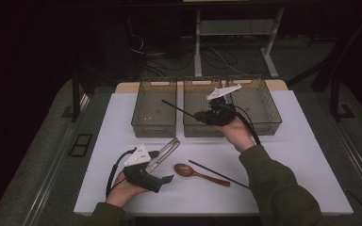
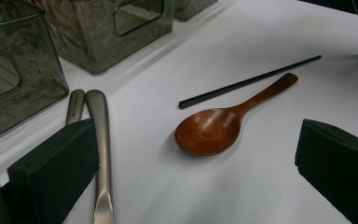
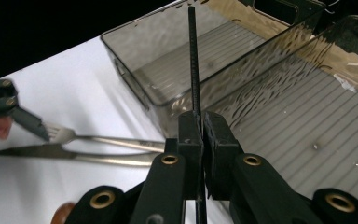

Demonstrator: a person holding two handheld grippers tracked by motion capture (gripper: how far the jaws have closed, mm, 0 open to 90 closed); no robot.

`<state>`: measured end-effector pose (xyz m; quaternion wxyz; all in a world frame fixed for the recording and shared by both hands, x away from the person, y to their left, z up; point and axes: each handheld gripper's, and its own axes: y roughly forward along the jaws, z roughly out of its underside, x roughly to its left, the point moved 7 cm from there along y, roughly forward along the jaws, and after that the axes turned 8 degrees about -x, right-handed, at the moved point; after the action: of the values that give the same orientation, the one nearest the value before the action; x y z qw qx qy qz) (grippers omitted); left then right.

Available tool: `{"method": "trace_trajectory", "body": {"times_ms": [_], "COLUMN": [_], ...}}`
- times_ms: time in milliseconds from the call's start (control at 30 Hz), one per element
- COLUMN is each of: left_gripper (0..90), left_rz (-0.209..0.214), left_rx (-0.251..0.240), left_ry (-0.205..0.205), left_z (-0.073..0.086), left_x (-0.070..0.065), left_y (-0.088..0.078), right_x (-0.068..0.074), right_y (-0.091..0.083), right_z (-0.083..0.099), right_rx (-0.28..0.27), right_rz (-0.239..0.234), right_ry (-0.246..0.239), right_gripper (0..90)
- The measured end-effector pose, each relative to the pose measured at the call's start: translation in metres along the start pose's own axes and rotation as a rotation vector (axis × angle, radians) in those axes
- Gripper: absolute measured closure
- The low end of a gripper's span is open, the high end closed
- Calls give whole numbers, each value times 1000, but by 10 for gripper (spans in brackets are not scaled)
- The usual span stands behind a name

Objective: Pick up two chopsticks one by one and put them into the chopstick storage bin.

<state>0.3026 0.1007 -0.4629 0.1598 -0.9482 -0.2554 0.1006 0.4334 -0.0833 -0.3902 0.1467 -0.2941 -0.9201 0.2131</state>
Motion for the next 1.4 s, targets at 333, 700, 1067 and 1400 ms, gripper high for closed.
{"method": "trace_trajectory", "body": {"times_ms": [333,700,1067,1400], "left_gripper": [0,0,0,0], "left_rz": [11,19,27,26], "left_rx": [-4,-14,-12,-14], "left_ry": [3,-2,2,-2], "left_z": [-1,-2,-2,-2], "left_x": [-1,-2,-2,-1], "left_y": [2,1,1,-1], "right_x": [-7,-6,0,7], "right_y": [39,88,133,149], "right_z": [-22,-30,-34,-36], "right_rx": [31,85,130,135], "right_rz": [29,54,106,112], "right_ry": [22,51,100,74], "right_gripper": [852,851,851,806]}}
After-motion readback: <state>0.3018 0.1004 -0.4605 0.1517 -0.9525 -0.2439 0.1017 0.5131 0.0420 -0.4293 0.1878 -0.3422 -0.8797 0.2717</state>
